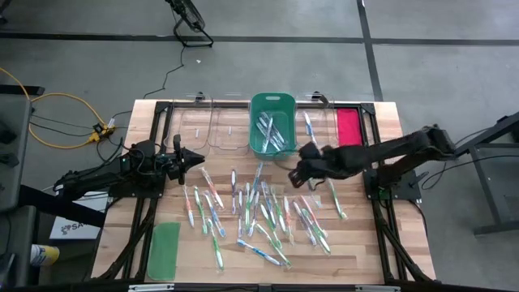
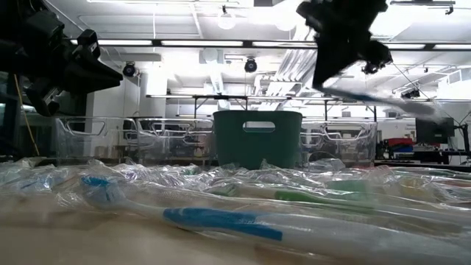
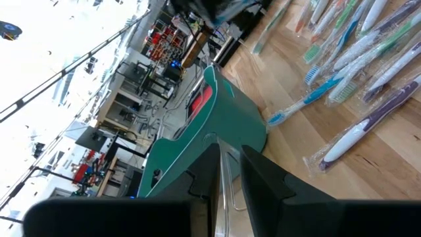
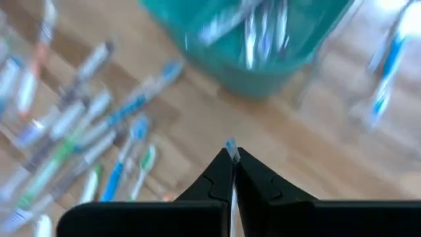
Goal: Pick & Place Toothbrushes
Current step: Put the blue toothbrush into the right transparent bin
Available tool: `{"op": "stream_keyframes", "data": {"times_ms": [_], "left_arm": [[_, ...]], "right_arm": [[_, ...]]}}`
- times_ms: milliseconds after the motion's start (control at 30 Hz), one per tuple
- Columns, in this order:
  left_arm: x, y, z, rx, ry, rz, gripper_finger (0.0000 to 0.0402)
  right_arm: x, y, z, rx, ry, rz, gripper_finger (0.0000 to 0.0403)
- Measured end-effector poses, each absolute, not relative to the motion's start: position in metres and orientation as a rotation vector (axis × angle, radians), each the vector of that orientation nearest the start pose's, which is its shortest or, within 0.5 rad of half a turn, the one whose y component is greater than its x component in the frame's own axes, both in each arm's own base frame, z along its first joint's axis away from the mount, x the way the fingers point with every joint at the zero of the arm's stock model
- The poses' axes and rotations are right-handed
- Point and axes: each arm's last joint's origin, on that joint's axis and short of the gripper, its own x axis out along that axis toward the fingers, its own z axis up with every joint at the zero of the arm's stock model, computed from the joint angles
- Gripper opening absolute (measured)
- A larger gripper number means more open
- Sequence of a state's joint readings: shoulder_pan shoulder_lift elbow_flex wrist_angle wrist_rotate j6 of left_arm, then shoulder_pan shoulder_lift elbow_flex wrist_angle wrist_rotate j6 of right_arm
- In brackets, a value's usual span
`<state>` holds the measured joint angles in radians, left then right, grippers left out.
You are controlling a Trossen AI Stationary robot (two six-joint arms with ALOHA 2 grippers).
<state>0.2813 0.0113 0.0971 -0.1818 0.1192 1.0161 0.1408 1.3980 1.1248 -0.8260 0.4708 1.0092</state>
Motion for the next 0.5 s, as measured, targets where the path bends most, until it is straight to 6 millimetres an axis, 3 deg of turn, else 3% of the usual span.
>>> {"op": "stream_keyframes", "data": {"times_ms": [300,500], "left_arm": [[0.088,0.022,0.178,0.994,0.168,0.1,0.0055],[0.088,0.022,0.178,0.994,0.168,0.1,0.0055]], "right_arm": [[0.238,-0.015,0.32,0.487,0.52,-0.869,0.0003],[0.238,-0.046,0.329,0.439,0.455,-0.913,0.0003]]}}
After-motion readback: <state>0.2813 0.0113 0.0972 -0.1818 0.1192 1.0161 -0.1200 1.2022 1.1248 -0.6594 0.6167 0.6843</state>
